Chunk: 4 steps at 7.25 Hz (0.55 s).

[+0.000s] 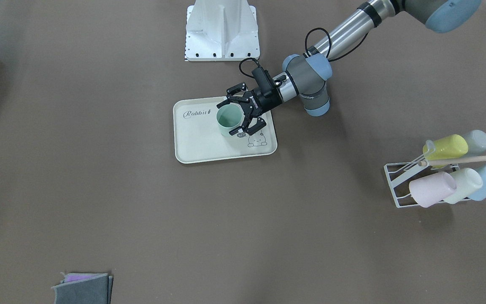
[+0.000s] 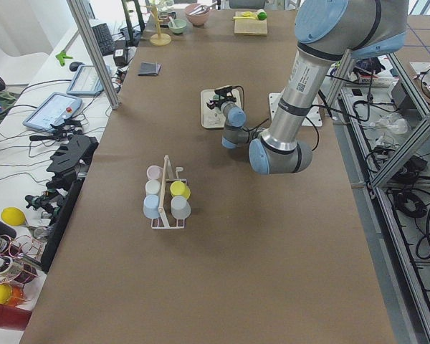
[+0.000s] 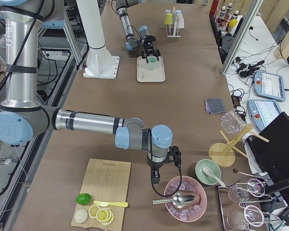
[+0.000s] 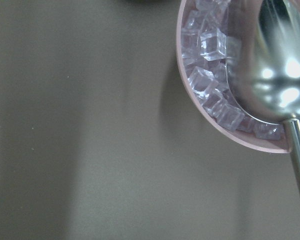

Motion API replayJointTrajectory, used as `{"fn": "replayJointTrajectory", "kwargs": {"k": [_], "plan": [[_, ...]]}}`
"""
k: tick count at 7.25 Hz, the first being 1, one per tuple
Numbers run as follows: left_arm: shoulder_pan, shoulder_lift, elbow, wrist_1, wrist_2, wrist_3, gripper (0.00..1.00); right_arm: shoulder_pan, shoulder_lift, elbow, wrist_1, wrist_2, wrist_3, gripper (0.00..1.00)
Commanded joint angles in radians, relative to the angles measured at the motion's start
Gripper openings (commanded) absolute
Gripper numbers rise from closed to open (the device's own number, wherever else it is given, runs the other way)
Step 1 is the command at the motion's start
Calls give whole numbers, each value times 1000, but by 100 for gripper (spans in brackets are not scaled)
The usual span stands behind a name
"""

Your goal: Pick up and place green cup on tray

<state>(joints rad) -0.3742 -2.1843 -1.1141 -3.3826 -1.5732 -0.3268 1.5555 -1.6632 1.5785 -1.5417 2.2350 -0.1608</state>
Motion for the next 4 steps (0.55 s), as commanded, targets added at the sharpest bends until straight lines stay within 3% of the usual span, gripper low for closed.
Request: {"fn": "replayJointTrajectory", "kwargs": {"k": [1,4], "plan": [[-2,6,-18,0,1,-1,99,0,0,0,0,3,1,100],[-18,31,-218,280,2,2,99,0,0,0,0,3,1,100]]}}
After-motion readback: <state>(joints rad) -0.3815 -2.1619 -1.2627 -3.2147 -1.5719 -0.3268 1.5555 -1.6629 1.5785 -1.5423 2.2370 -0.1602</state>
